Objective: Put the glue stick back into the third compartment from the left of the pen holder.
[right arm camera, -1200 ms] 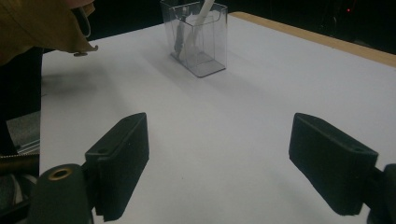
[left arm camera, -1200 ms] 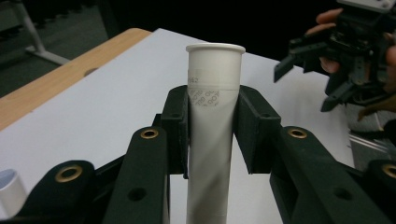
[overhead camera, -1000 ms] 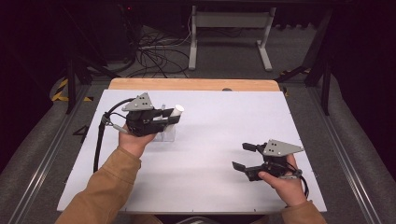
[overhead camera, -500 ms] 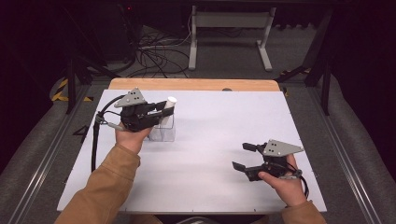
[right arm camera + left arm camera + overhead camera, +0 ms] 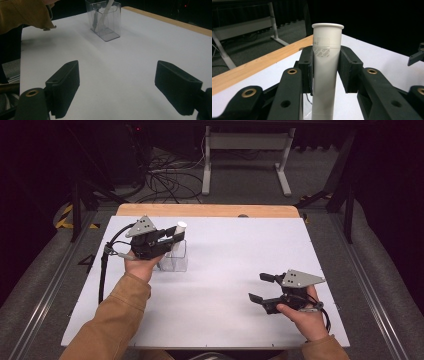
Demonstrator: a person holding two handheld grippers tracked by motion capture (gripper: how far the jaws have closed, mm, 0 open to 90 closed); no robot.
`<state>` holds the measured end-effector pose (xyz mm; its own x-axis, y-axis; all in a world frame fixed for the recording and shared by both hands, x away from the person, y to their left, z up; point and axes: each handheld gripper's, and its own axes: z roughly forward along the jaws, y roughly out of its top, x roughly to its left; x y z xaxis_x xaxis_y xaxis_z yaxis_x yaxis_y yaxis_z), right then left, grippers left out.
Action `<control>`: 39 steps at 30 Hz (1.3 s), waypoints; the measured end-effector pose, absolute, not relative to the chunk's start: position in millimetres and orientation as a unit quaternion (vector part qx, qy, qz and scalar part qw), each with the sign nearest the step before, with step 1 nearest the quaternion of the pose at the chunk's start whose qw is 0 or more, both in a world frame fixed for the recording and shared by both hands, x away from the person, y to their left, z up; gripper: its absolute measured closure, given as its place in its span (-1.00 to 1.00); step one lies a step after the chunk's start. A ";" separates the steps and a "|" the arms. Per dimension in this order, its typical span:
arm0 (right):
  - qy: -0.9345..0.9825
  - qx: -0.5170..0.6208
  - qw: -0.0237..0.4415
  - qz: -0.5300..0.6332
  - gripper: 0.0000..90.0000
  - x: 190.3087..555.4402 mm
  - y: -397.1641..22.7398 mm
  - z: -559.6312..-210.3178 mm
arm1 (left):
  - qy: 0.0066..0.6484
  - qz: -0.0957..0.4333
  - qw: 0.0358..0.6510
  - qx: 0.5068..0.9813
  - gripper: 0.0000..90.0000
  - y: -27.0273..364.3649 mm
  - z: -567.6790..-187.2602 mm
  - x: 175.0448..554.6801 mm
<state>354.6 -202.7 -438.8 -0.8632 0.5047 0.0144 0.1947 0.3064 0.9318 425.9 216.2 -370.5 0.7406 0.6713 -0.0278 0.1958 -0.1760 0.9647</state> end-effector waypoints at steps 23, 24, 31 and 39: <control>0.797 0.218 0.138 0.546 -0.54 354.6 -202.1 -439.6 | 0.334 0.194 0.568 0.727 0.49 216.0 -402.3 445.0; 0.797 0.218 0.138 0.545 -0.54 354.7 -201.9 -439.7 | 0.335 0.193 0.565 0.728 0.49 215.6 -403.4 445.4; 0.798 0.218 0.137 0.545 -0.54 354.7 -201.8 -439.9 | 0.343 0.202 0.552 0.733 0.49 212.6 -409.6 447.1; 0.798 0.217 0.136 0.545 -0.54 354.7 -201.6 -440.2 | 0.345 0.211 0.538 0.740 0.50 210.0 -414.8 449.4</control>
